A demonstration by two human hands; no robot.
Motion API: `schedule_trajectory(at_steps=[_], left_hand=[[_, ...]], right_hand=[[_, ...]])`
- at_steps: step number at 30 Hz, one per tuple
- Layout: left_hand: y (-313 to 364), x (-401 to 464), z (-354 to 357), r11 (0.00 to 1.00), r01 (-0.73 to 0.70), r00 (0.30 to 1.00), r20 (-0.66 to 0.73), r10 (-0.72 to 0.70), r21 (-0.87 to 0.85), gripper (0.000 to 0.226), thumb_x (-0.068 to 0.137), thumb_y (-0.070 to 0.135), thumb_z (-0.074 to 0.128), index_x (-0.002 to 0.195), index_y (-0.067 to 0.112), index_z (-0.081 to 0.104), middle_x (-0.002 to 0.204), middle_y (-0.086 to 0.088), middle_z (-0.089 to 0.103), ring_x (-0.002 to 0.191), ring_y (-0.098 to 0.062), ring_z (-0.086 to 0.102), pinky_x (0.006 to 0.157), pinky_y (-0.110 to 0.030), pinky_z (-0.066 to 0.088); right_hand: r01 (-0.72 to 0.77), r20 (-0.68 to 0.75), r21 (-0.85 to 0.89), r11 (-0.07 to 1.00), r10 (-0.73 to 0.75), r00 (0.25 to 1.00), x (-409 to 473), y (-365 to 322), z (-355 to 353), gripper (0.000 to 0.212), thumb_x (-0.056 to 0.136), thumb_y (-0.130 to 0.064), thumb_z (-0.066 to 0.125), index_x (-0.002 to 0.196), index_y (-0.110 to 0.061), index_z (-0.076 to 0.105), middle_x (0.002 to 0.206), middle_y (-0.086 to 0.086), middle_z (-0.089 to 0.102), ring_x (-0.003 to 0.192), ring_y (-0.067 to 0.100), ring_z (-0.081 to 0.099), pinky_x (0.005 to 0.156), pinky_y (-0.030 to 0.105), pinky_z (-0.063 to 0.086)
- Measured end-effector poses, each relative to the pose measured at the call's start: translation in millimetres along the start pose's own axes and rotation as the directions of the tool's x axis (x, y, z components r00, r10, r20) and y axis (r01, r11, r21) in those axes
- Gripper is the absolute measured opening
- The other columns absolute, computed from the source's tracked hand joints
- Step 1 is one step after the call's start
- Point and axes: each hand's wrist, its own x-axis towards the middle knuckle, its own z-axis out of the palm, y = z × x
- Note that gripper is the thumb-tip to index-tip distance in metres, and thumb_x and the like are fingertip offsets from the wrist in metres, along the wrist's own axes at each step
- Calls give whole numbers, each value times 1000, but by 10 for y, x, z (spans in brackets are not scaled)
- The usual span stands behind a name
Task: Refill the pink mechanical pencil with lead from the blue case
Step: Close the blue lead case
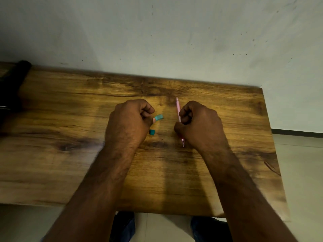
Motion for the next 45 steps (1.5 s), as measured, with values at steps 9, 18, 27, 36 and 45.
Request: schedule_trajectory(at_steps=[9,18,27,36,45], left_hand=[[15,-9,-12,1000,18,1000,22,-18,11,22,79,18,87,96,30,78,81,15,70,81,-1,68,79,-28,61],[4,-9,-11,999,12,999,30,-13,44,22,79,19,87,95,30,79,81,16,69,79,2,66,74,-21,56],[10,17,-101,998,-57,988,-146,52,-34,12,95,20,71,98,29,78,92,18,70,80,8,59,67,-8,39],[-54,23,-99,1000,-16,997,-69,17,25,11,91,22,76,98,30,78,89,16,71,86,-1,66,69,-13,46],[12,-23,-28,994,12,1000,11,-14,110,36,70,38,92,103,31,78,92,13,72,85,-7,65,82,-36,58]], right_hand=[[-22,-23,-10,1000,22,1000,-10,-32,-2,24,77,-22,84,90,-25,64,73,-17,59,81,14,67,71,30,52],[-34,8,-10,999,34,999,-30,-34,-34,16,80,-20,81,90,-21,68,81,-11,68,85,18,69,77,39,57],[365,95,-118,923,-356,930,-214,-304,185,21,86,-33,76,105,-23,73,101,0,69,85,21,67,73,32,54],[333,137,-116,936,-317,938,-202,-302,282,13,86,-22,75,99,-22,73,101,-2,69,86,18,67,77,34,57],[-51,-3,555,831,64,998,11,-67,-21,9,81,-17,86,81,-20,78,77,-5,78,70,6,73,68,25,61]])
